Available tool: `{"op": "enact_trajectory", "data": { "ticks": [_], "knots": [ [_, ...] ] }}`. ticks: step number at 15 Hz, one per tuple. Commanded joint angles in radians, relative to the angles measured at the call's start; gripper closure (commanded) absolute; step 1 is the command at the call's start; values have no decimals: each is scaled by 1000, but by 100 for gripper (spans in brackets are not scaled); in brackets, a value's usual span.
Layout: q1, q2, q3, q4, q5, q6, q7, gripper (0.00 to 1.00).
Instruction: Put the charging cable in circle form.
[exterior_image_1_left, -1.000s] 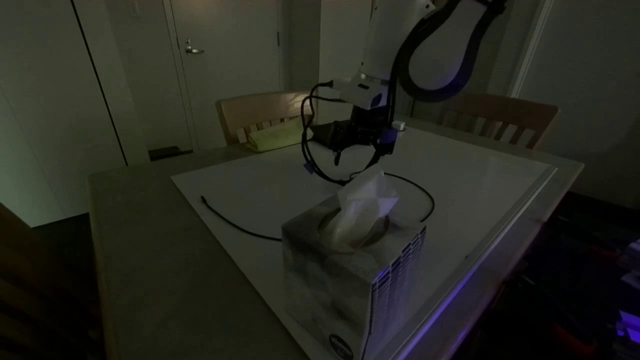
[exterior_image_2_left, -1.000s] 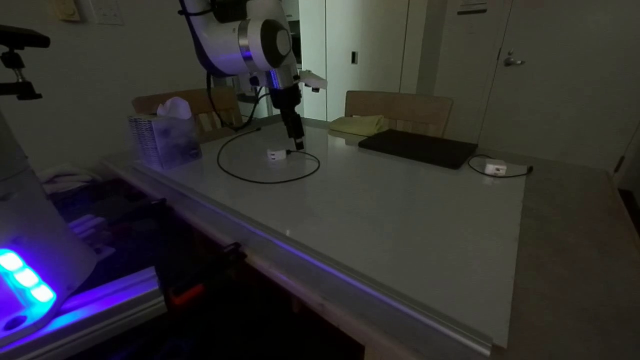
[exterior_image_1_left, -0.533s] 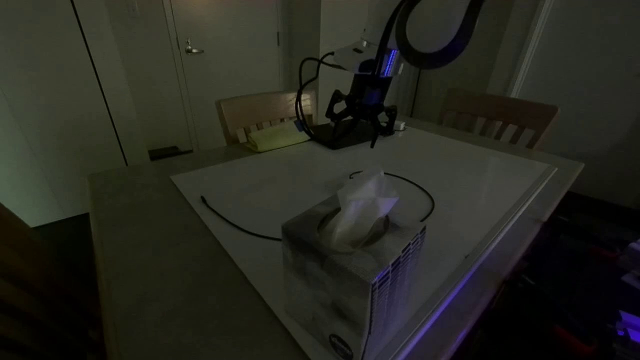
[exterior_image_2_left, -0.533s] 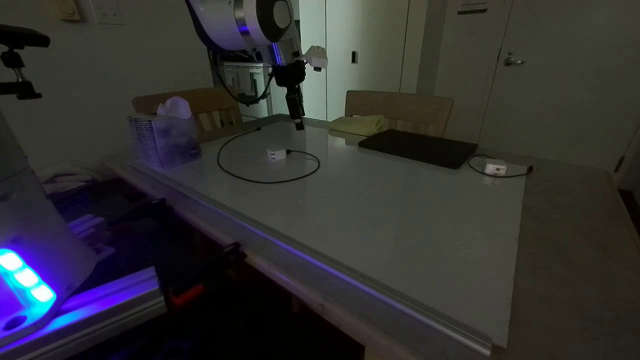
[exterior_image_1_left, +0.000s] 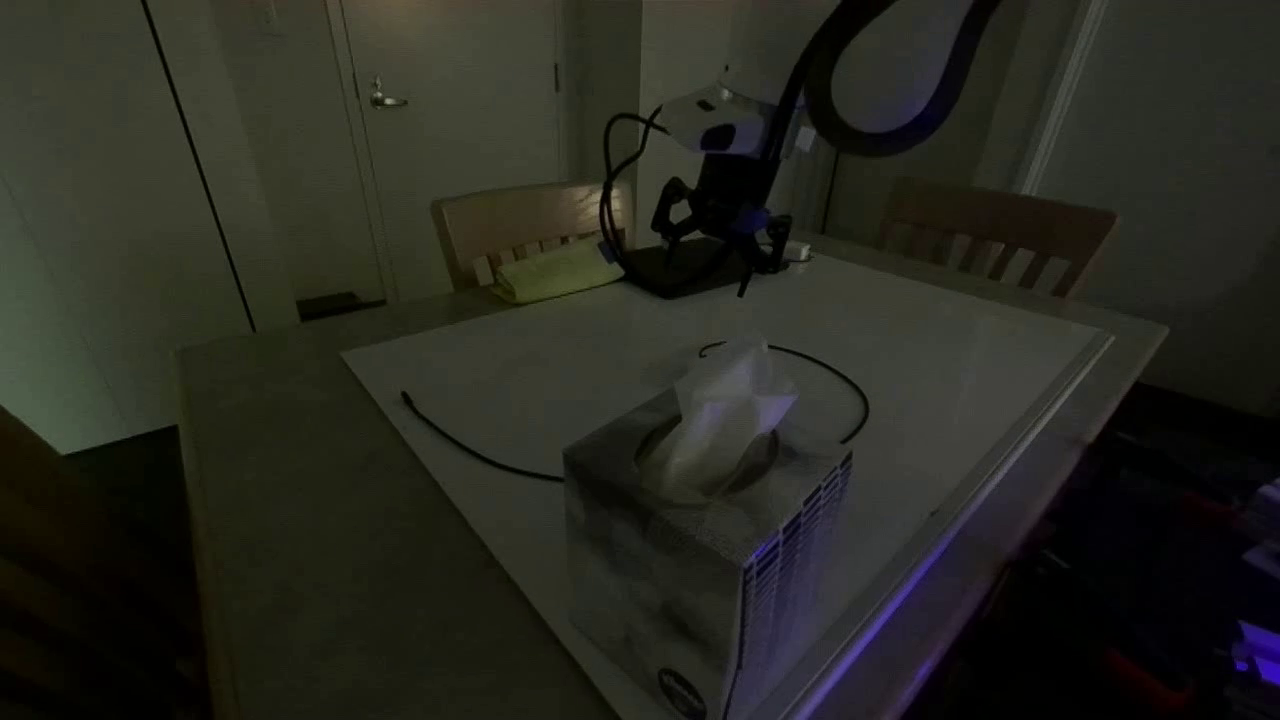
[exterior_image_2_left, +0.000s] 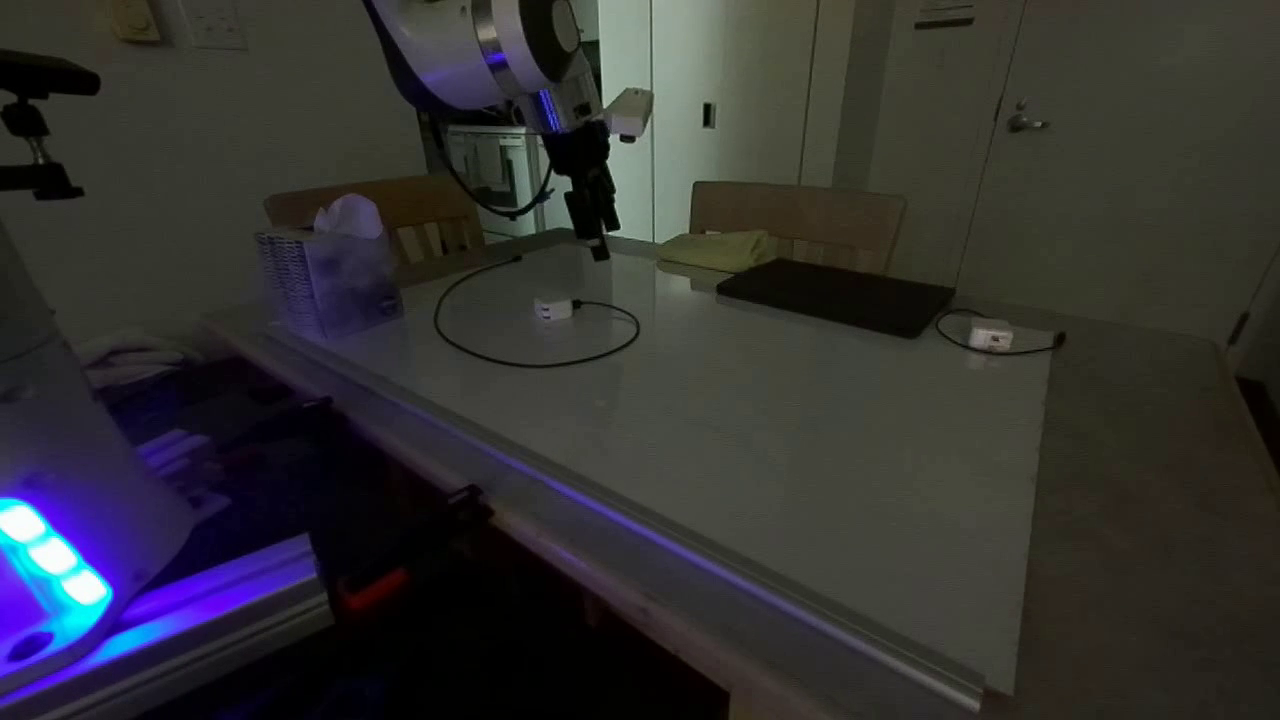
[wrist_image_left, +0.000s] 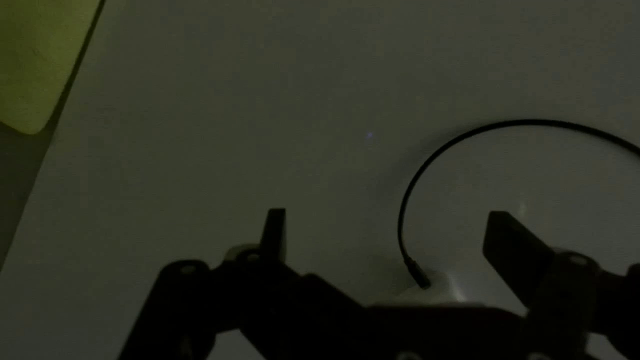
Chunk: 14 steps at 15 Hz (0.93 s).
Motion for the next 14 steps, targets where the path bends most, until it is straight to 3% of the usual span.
{"op": "enact_trajectory", "data": {
  "ticks": [1, 2, 5, 6, 7, 11, 12, 13, 14],
  "knots": [
    [63, 20, -53, 9, -91, 35, 46, 0],
    [11, 5, 1, 6, -71, 10, 61, 0],
    [26, 6, -7, 6, -92, 9, 62, 0],
    [106, 19, -73, 0, -101, 31, 124, 0],
    [129, 21, -79, -7, -89, 43, 190, 0],
    [210, 29, -46, -4, 14, 29, 464, 0],
    [130, 16, -9, -3, -70, 9, 415, 0],
    [140, 17, 2, -3, -75, 5, 443, 0],
    [183, 20, -30, -7, -39, 14, 420, 0]
  ]
}}
